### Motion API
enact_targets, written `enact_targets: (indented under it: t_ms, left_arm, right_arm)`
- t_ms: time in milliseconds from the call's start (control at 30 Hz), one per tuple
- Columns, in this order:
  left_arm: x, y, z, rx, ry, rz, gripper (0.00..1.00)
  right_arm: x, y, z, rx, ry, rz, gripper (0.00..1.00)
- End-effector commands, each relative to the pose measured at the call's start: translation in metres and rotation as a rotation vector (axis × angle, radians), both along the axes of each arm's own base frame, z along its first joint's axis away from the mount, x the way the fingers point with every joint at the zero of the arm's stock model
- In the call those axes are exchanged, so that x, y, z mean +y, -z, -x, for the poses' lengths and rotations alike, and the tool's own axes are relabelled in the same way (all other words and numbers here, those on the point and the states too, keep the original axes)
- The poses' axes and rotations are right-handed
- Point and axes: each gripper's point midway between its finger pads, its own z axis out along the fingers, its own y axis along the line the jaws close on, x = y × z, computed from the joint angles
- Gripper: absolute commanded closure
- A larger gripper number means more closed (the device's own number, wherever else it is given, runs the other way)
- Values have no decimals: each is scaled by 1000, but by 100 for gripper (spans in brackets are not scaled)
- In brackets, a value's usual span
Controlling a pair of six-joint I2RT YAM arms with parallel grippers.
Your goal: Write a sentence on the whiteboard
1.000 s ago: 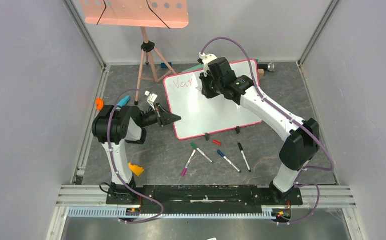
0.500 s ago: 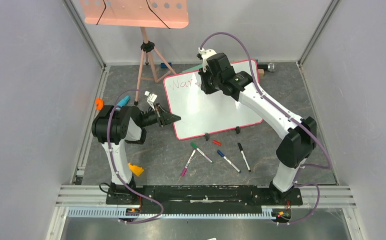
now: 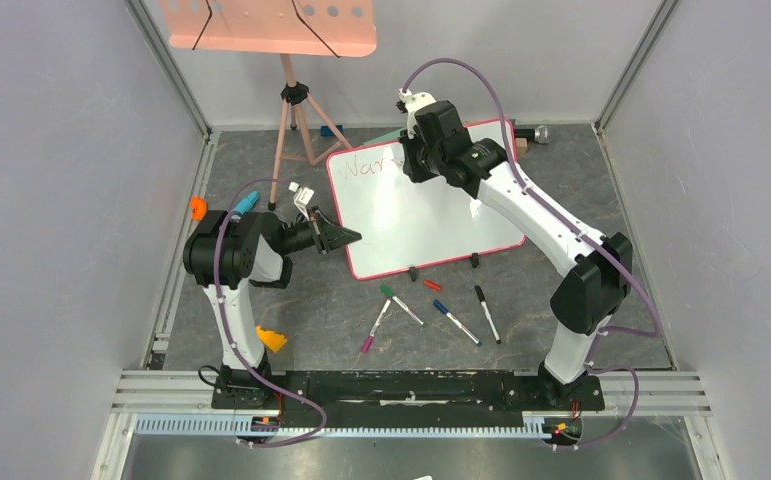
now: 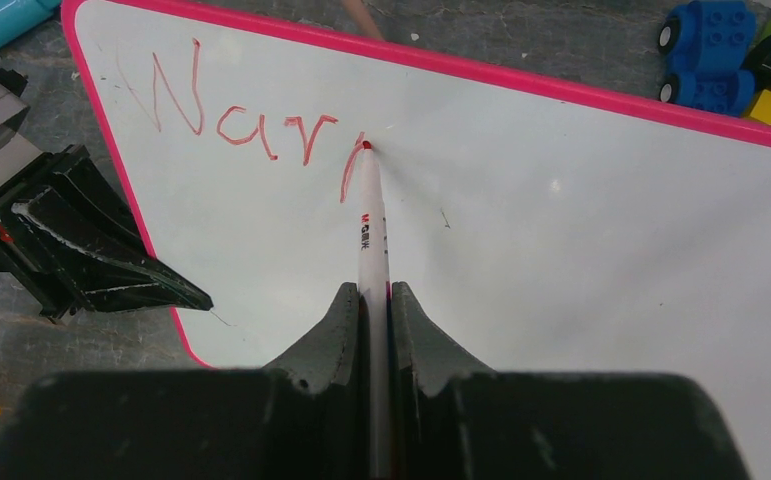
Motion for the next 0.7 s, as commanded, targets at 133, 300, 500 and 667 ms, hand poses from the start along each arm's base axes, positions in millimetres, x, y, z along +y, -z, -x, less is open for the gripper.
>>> enact_targets:
  t_ms: [133, 300, 500, 667]
  left_arm:
    - [8, 21, -12, -235, -63, -112, 90]
    - [8, 21, -12, -234, -63, -112, 90]
    - [8, 21, -13, -234, -64, -113, 90]
    - [8, 21, -13, -234, -64, -112, 90]
  right_arm:
    - [-28, 13, -6, 2, 91, 58, 100]
    - [-31, 22, 1, 25, 82, 66, 100]
    - [-30, 35, 11, 62, 60, 59, 100]
    - [-27, 30, 7, 49, 61, 49, 100]
